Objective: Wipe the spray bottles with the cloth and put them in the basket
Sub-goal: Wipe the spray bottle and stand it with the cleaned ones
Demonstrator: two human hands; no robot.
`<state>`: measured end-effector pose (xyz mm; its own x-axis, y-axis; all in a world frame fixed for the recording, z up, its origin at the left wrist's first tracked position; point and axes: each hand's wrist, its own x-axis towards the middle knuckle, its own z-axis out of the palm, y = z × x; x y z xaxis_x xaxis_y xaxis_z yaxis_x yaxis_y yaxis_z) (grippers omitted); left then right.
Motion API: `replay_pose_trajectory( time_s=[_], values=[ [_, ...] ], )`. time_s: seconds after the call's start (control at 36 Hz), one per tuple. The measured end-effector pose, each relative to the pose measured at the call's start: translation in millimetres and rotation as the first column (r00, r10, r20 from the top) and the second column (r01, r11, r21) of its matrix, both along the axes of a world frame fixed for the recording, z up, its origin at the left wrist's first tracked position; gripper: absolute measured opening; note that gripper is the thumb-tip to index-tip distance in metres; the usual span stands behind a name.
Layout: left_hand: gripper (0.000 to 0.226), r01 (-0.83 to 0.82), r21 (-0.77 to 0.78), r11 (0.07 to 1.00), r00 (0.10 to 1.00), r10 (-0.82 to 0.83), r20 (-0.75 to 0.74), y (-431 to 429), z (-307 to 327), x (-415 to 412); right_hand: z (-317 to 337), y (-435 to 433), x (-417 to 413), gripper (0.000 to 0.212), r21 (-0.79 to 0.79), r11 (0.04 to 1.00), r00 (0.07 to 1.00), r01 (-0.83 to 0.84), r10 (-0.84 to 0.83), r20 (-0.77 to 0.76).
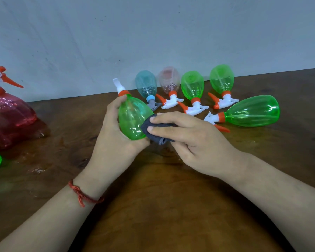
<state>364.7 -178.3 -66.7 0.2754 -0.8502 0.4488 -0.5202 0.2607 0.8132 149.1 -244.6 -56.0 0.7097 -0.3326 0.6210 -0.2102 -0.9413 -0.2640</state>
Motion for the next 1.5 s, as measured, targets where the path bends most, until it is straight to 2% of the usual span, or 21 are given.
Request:
replay_pose_trajectory(
  time_s=[0.14, 0.25, 0.33, 0.5, 0.67, 0.78, 0.83, 0.94, 1.08, 1.25, 1.39, 1.5],
  values=[
    [0.112, -0.013, 0.039, 0.999, 0.996, 0.009, 0.087, 1, -4, 0, 0, 2, 2, 0.048, -0.028, 0.999, 0.999, 0.038, -0.038, 0.018],
    [0.110, -0.023, -0.003, 1.000, 0.976, 0.023, 0.217, 6, -3, -9, 2, 2, 5, 0.050, -0.010, 0.996, 0.996, 0.085, -0.085, 0.035],
    [0.113, 0.002, -0.020, 1.000, 0.957, 0.004, 0.289, 9, -2, -16, 4, 1, 5, 0.050, 0.101, 0.990, 0.987, 0.096, -0.108, 0.118],
    [0.111, 0.195, -0.027, 0.980, 0.946, -0.181, 0.269, 8, -5, -16, 4, -3, 7, 0.056, 0.311, 0.946, 0.945, 0.089, -0.179, 0.274],
    [0.100, 0.208, -0.101, 0.973, 0.892, -0.146, 0.429, 7, -3, -17, 9, -2, 7, 0.053, 0.410, 0.910, 0.921, 0.063, -0.211, 0.328],
    [0.098, 0.219, -0.194, 0.956, 0.864, -0.097, 0.494, 8, -1, -23, 10, 2, 9, 0.055, 0.331, 0.939, 0.929, 0.098, -0.205, 0.307],
    [0.103, 0.173, -0.179, 0.969, 0.897, -0.080, 0.434, 10, -2, -27, 9, 2, 7, 0.054, 0.265, 0.960, 0.943, 0.093, -0.170, 0.285],
    [0.118, 0.115, -0.049, 0.992, 0.938, -0.092, 0.333, 13, -4, -24, 7, 4, 6, 0.049, 0.197, 0.979, 0.969, 0.044, -0.090, 0.229],
    [0.119, 0.059, 0.028, 0.998, 0.977, -0.063, 0.204, 9, -5, -15, 6, 4, 5, 0.051, 0.138, 0.990, 0.988, -0.010, -0.012, 0.154],
    [0.117, 0.083, 0.042, 0.996, 0.995, -0.081, -0.051, 1, 1, -5, 3, 3, 4, 0.048, 0.090, 0.993, 0.992, -0.081, 0.072, 0.099],
    [0.108, 0.112, 0.053, 0.992, 0.981, -0.102, -0.168, -1, -1, -4, 1, 3, 3, 0.047, 0.147, 0.984, 0.985, -0.104, 0.081, 0.153],
    [0.105, 0.142, 0.045, 0.989, 0.984, -0.135, -0.118, 0, -3, -4, -1, 0, 4, 0.052, 0.228, 0.971, 0.976, -0.067, 0.016, 0.215]
  ],
)
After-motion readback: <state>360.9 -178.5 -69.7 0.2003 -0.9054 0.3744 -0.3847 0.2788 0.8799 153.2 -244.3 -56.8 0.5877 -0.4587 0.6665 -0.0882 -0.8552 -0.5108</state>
